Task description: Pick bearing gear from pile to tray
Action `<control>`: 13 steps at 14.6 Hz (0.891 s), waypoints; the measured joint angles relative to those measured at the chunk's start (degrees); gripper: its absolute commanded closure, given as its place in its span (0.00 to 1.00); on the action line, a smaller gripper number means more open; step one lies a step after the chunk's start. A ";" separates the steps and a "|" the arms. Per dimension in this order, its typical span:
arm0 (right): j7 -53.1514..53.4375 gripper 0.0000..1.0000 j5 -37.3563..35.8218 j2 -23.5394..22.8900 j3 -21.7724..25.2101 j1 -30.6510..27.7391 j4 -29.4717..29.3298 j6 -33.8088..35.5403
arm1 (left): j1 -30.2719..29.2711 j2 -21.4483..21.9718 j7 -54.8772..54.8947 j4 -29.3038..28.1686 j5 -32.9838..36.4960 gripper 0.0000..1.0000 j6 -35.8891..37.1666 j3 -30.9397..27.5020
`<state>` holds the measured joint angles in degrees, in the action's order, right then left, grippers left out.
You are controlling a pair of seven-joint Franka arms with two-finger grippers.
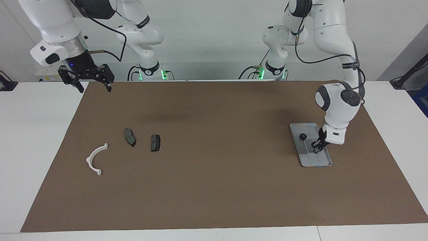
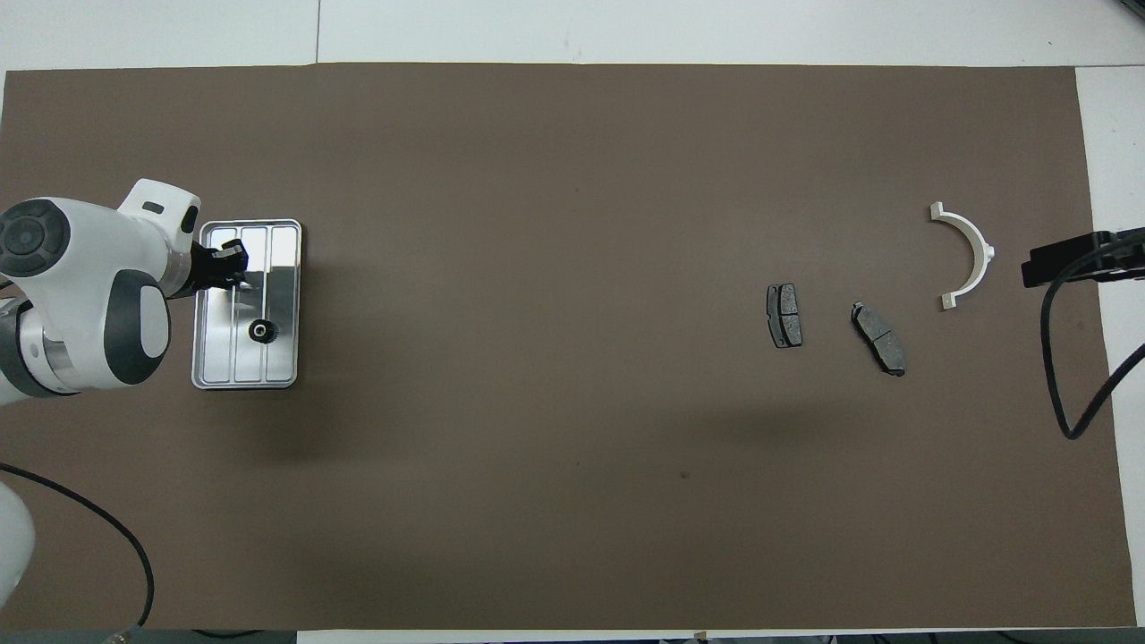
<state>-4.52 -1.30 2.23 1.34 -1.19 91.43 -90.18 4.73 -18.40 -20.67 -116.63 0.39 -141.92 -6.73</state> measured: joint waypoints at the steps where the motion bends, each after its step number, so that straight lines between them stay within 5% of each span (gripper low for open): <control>1: 0.00 0.00 0.01 0.01 -0.02 0.04 -0.21 0.06 | 0.00 0.01 0.00 -0.03 0.00 0.00 -0.04 0.00; 6: 0.00 0.00 0.01 0.02 -0.18 0.09 -0.18 0.64 | -0.02 0.16 0.06 1.34 0.00 0.00 2.76 -0.03; 13: 0.00 0.00 0.01 -0.04 -0.24 0.09 -0.19 1.27 | -0.61 10.12 0.50 10.70 0.00 0.00 25.63 -0.11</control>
<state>-4.52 -1.28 2.19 1.11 -1.11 91.24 -88.91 4.12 -8.28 -20.17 -105.93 0.39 -116.28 -6.84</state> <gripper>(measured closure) 0.000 0.000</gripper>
